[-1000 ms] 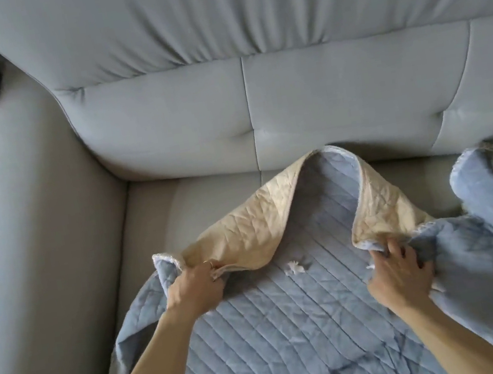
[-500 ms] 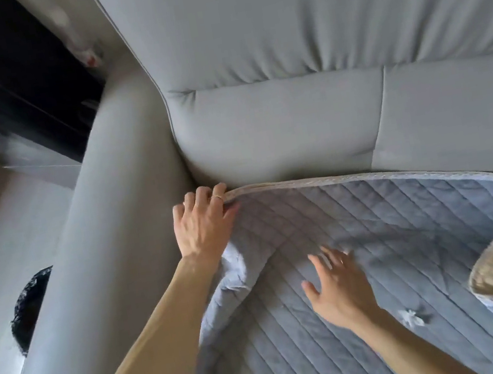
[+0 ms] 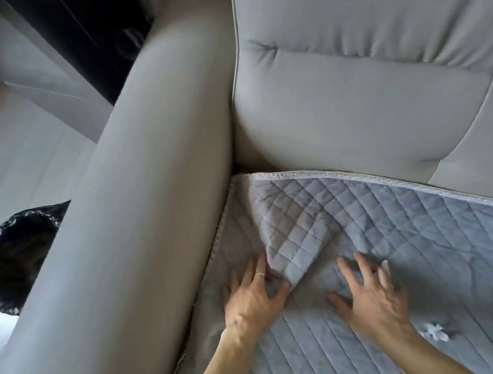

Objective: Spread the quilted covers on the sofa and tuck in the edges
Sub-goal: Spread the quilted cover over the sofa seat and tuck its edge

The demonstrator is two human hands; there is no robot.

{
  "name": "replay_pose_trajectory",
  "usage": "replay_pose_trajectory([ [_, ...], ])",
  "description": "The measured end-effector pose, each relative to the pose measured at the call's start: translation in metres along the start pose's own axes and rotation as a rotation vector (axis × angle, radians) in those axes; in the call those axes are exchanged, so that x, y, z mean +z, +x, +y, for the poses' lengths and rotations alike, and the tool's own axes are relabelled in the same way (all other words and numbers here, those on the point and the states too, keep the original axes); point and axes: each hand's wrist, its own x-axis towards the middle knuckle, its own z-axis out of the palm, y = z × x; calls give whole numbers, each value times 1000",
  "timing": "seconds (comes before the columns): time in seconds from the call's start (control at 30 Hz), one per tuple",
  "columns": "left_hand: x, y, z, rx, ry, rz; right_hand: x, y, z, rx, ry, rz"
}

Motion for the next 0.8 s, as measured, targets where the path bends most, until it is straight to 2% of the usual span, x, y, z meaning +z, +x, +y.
replay_pose_trajectory([
  [0.07, 8, -6, 4, -3, 56, -44, 0, -6, 2, 18, -5, -36],
  [0.33, 39, -37, 18, -57, 29, -28, 15, -50, 32, 88, -70, -111],
  [0.53, 50, -50, 21, -12, 90, -34, 26, -81, 53, 161, -80, -225],
  [0.6, 49, -47, 20, -15, 106, -26, 17, -80, 46, 152, -138, -141],
  [0.67, 45, -36, 17, -27, 125, -14, 1, -71, 35, 97, -175, 51],
  [0.8, 31, -12, 0, 24, 216, 36, -22, -29, 6, -122, -16, 463],
])
